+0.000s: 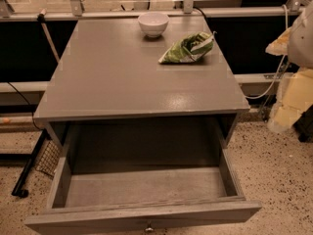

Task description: Place green jalapeno chip bag into top drawer

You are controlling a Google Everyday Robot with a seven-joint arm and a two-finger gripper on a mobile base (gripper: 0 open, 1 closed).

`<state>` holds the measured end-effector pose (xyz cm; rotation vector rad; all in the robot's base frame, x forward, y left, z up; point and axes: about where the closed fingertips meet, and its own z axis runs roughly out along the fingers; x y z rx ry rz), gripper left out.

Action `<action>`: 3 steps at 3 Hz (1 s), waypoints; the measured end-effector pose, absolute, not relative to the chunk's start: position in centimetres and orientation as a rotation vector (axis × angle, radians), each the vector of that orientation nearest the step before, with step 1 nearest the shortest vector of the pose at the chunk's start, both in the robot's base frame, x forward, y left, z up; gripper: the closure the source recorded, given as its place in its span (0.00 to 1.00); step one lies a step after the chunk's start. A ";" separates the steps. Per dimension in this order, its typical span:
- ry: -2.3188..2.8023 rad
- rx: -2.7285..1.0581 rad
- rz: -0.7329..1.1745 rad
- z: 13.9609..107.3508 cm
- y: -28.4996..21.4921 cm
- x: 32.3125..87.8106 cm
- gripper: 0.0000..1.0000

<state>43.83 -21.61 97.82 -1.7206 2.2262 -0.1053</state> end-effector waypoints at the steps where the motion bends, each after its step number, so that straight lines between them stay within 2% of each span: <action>1: 2.226 -1.721 -0.105 97.8 -21.6 43.8 0.00; 2: 2.185 -1.610 -0.065 98.0 -22.0 45.7 0.00; 3: 2.088 -1.554 -0.030 97.2 -22.3 52.2 0.00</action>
Offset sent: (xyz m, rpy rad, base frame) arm 0.0244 -0.0098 -0.0008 0.1714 -0.0821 -0.0853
